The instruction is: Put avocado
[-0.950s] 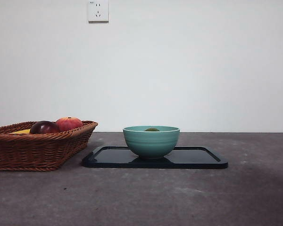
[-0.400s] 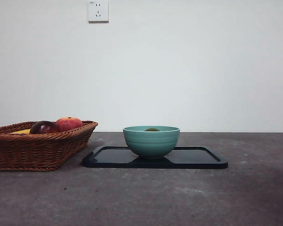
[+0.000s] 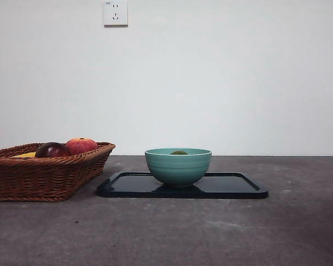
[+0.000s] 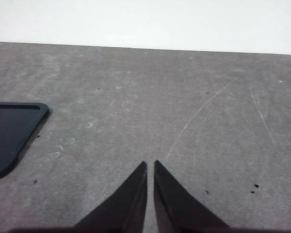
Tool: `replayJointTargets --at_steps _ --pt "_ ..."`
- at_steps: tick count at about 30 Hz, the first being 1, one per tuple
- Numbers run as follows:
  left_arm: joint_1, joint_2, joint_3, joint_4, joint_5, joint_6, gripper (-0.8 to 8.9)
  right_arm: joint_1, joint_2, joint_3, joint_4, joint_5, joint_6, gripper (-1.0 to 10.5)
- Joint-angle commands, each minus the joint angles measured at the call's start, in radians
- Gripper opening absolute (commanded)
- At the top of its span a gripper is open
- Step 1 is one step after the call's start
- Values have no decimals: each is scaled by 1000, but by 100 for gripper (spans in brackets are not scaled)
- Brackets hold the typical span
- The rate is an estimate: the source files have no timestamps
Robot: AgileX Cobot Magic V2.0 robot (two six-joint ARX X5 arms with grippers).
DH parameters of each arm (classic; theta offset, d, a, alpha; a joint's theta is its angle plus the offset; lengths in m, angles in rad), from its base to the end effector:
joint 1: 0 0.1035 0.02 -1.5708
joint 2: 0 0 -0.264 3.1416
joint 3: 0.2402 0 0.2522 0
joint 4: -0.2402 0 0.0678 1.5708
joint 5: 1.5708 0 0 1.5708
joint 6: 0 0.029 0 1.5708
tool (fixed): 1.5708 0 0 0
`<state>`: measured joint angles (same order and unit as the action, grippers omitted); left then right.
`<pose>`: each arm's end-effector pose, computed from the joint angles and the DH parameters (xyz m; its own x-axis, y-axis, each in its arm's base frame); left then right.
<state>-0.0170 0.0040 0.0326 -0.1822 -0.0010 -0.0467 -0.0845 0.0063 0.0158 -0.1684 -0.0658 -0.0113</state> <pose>0.0948 -0.0016 0.1567 0.9881 -0.0158 -0.1530 0.0089 0.9989 -0.0460 0.0957 -0.0062 0.1522 0.9873 -0.0176 -0.1579 0.0177 0.9998 -0.0007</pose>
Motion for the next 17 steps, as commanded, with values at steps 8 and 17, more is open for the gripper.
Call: replayJointTargets --at_steps 8,17 --pt "2 -1 -22 -6 1 -8 19 -1 -3 -5 13 -10 -8 20" --pt "2 -1 -22 -6 1 -8 19 -1 -3 -5 13 -10 -8 20"
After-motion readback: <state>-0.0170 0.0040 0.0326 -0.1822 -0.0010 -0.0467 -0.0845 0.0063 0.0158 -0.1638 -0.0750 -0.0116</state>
